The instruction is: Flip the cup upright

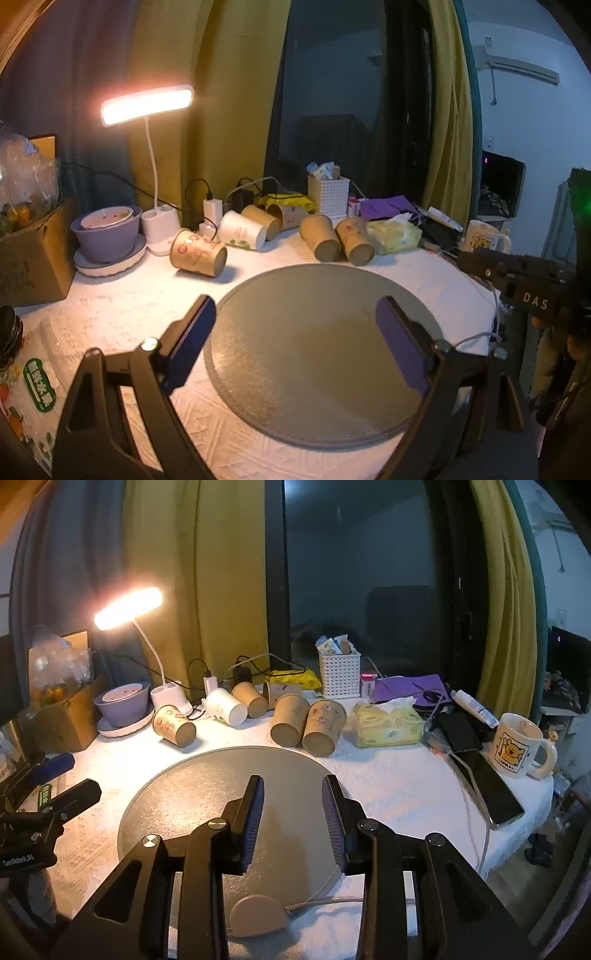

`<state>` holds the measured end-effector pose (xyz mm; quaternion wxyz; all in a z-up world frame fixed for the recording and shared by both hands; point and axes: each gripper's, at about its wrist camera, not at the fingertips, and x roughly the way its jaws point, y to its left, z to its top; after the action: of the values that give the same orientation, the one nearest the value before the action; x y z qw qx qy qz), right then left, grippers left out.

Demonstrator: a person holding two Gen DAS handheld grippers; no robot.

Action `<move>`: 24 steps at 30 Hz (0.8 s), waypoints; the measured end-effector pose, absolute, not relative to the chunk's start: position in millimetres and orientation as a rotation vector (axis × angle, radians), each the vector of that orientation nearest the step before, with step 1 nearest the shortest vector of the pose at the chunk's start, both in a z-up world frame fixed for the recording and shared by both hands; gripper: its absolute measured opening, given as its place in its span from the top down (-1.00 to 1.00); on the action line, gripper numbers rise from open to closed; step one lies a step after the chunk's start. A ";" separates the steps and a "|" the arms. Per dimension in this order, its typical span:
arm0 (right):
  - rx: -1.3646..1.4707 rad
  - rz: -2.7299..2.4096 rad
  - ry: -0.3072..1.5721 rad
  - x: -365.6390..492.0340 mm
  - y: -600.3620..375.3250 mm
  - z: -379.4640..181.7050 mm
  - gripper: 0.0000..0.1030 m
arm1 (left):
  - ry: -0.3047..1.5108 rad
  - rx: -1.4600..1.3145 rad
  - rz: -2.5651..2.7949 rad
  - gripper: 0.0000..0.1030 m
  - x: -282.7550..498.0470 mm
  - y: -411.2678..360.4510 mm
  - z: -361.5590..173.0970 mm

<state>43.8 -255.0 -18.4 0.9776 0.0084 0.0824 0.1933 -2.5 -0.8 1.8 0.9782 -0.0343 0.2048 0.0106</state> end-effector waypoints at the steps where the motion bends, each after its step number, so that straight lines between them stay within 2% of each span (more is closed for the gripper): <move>1: 0.007 0.383 0.160 43.1 -254.2 -18.5 0.32 | 0.414 -0.066 0.023 -0.74 -1.2 -2.7 5.2; 13: -0.007 0.382 0.173 40.6 -251.1 -17.9 0.31 | 0.411 -0.087 0.021 -0.74 -1.1 -2.3 4.2; 15: -0.006 0.384 0.175 41.2 -252.0 -17.7 0.24 | 0.410 -0.088 0.018 -0.74 -1.0 -1.3 3.3; 17: -0.006 0.384 0.174 41.0 -250.5 -17.1 -0.07 | 0.409 -0.085 0.012 -0.74 -1.0 -1.2 3.2; 24: -0.001 0.383 0.171 40.7 -249.1 -18.1 -0.08 | 0.406 -0.085 0.004 -0.74 -2.0 -3.5 4.3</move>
<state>40.7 -249.1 -18.1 0.9781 -0.0005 0.0847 0.1899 -2.0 -3.5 4.3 0.9786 -0.0424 0.2015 0.0018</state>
